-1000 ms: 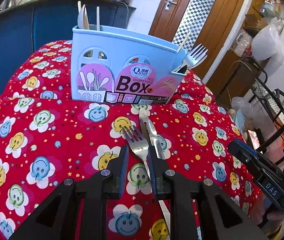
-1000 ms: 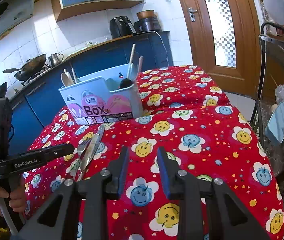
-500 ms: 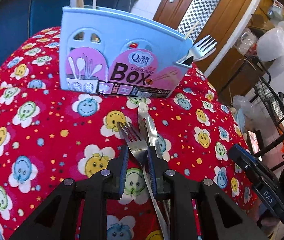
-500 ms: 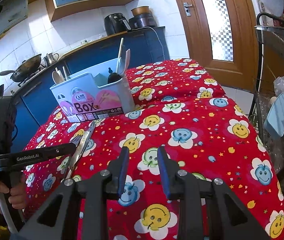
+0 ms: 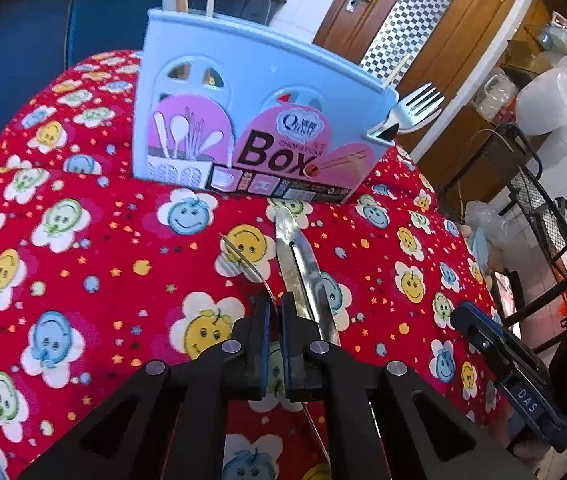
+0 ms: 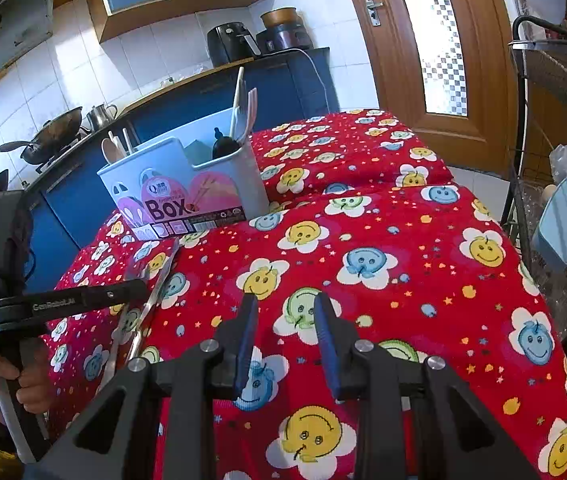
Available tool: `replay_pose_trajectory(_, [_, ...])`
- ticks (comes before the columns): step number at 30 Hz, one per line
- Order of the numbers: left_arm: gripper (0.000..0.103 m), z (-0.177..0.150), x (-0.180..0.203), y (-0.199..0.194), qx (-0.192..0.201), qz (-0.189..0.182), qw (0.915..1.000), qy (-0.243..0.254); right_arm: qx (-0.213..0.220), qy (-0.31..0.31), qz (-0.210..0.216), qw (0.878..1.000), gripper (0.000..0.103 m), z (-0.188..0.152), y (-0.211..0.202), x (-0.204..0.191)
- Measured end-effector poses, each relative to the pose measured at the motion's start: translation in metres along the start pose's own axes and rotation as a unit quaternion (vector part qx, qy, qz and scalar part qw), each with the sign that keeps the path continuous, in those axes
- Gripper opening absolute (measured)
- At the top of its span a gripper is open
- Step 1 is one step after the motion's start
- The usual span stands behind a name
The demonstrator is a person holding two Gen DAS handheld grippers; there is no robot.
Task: Organize utensils
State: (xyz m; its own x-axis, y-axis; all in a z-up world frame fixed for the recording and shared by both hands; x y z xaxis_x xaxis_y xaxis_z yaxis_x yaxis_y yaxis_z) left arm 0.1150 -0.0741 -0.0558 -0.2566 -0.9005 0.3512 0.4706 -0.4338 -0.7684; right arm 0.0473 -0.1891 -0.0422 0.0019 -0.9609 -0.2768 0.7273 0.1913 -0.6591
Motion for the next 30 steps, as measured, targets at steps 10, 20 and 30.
replay_pose_trajectory(10, [0.003, 0.006, -0.006, -0.033, 0.051, 0.035, 0.9974, 0.037, -0.010, -0.011, 0.003, 1.000, 0.032, 0.000, 0.000, -0.014])
replay_pose_trajectory(20, [0.002, 0.007, -0.016, -0.058, 0.086, 0.034, 0.9952, 0.032, -0.033, -0.039, 0.015, 0.999, 0.032, 0.002, 0.004, -0.040])
replay_pose_trajectory(30, [0.002, 0.005, -0.023, -0.092, 0.144, 0.063, 0.9854, 0.066, -0.095, -0.062, 0.045, 0.993, 0.032, 0.004, 0.020, -0.076])
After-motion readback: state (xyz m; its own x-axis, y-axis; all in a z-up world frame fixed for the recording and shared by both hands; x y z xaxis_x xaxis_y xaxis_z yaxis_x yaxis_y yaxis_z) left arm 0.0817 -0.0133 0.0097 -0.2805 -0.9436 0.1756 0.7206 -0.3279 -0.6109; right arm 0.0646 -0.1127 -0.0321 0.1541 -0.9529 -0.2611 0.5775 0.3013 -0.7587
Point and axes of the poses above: each gripper's, at about its wrist camera, not at the fingertips, and y roughly the way its jaws point, x to its right, z to its top, the point moved 6 cm from there along y, roughly the way its jaws point, and after that the axes turned 4 degrees about -x, right-handed, at the moved point
